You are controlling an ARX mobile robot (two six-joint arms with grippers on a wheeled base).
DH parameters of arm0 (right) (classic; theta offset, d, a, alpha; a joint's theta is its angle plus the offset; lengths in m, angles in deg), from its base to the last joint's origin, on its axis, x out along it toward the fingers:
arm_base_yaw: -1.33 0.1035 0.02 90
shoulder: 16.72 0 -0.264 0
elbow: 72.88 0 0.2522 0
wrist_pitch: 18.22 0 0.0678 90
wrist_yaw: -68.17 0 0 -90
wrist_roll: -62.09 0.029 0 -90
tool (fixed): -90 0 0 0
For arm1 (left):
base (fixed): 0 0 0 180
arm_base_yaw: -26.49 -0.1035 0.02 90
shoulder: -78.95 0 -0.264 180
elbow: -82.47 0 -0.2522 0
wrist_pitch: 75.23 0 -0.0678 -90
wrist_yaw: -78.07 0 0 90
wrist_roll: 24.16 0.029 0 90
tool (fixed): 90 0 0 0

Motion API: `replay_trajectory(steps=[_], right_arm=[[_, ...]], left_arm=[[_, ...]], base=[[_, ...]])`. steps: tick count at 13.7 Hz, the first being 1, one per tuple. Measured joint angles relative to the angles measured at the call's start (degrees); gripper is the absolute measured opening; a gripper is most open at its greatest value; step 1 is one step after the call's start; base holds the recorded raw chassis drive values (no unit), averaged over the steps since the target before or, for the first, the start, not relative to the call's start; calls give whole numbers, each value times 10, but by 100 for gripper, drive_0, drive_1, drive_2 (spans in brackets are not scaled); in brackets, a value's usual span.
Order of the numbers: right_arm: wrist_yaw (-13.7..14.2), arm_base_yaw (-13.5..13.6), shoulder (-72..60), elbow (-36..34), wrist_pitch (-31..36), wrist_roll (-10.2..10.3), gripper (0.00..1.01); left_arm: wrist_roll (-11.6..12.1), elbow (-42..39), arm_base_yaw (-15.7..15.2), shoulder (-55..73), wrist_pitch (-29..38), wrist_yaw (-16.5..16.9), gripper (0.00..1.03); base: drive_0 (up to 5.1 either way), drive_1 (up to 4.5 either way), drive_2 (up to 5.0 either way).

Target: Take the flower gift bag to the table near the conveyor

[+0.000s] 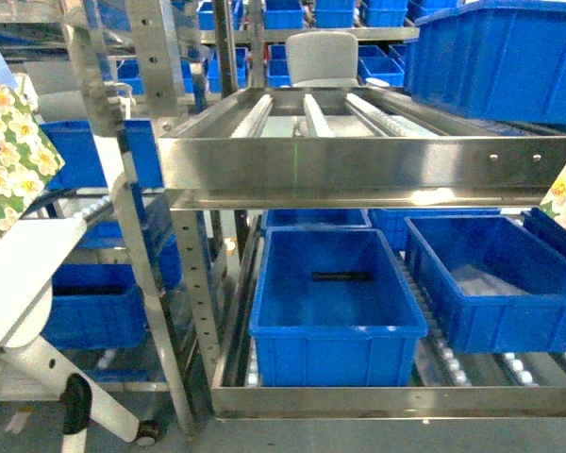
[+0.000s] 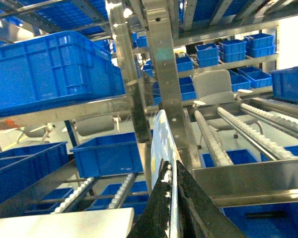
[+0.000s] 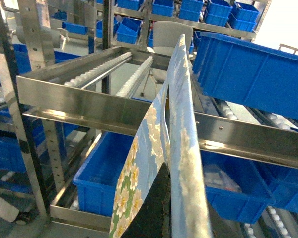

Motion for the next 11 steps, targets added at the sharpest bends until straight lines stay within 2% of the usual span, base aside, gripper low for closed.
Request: replay_trajectory(steps=[11], right_arm=[[0, 0, 0, 0, 1, 0, 2]], left_arm=[[0, 0, 0, 0, 0, 0, 2]], base=[[-488, 249, 249]])
